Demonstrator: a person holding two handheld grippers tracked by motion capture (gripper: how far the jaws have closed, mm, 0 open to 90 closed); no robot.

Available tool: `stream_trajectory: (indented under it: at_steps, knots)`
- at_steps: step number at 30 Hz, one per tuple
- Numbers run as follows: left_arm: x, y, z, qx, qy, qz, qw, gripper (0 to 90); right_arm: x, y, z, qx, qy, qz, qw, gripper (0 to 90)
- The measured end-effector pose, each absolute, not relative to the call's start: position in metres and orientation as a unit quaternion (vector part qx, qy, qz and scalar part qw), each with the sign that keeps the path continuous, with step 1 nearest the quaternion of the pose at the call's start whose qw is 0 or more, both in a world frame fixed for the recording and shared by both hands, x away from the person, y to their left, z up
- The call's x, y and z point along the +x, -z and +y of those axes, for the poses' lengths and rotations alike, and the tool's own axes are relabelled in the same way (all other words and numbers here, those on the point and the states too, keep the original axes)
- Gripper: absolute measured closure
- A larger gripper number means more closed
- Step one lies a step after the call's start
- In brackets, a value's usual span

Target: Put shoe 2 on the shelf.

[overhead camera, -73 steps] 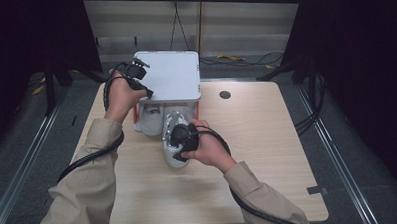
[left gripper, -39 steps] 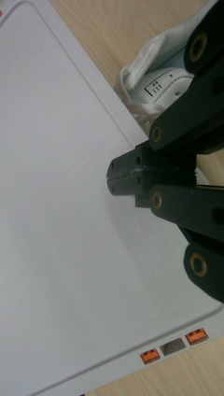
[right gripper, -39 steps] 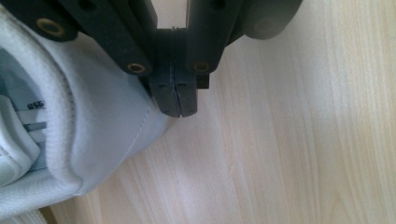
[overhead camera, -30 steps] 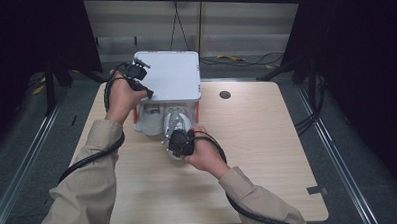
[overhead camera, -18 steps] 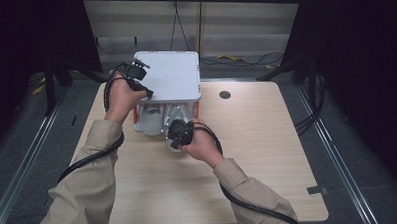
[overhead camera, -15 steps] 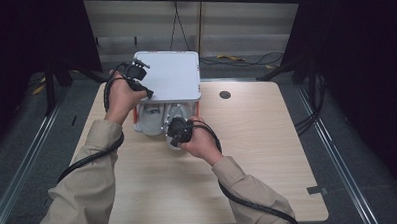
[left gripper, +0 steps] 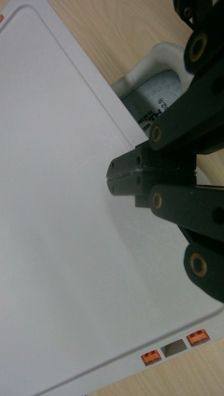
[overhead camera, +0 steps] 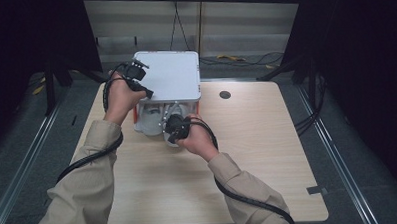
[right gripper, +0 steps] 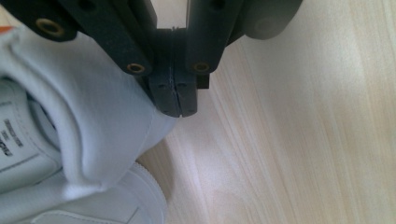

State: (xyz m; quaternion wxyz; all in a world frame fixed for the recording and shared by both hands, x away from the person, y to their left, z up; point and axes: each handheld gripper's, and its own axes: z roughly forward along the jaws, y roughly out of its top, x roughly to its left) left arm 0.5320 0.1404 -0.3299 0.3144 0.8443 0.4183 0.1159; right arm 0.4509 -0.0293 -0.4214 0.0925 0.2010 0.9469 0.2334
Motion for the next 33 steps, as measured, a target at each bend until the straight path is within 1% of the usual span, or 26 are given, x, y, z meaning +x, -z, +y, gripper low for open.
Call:
stream_trajectory:
  at_steps: [1,8,10,19,25,28,33]
  knots:
    - [0.532,0.33,0.14,0.844,-0.116,0.419,0.316,90.0,0.449,0.42,-0.033,0.205,-0.235,0.947,0.083,90.0]
    - [0.532,0.33,0.139,0.845,-0.119,0.42,0.31,90.0,0.446,0.425,-0.046,0.218,-0.233,0.943,0.096,90.0]
    - [0.532,0.329,0.138,0.846,-0.12,0.419,0.307,90.0,0.447,0.427,-0.048,0.226,-0.243,0.939,0.09,90.0]
    - [0.531,0.329,0.136,0.847,-0.124,0.418,0.304,90.0,0.449,0.428,-0.043,0.219,-0.248,0.939,0.095,90.0]
    - [0.531,0.329,0.137,0.847,-0.123,0.419,0.304,90.0,0.453,0.427,-0.04,0.223,-0.251,0.938,0.086,90.0]
    - [0.531,0.329,0.137,0.846,-0.123,0.42,0.305,90.0,0.457,0.428,-0.041,0.223,-0.252,0.937,0.097,90.0]
    - [0.532,0.329,0.137,0.845,-0.121,0.424,0.305,90.0,0.465,0.429,-0.042,0.231,-0.253,0.935,0.096,90.0]
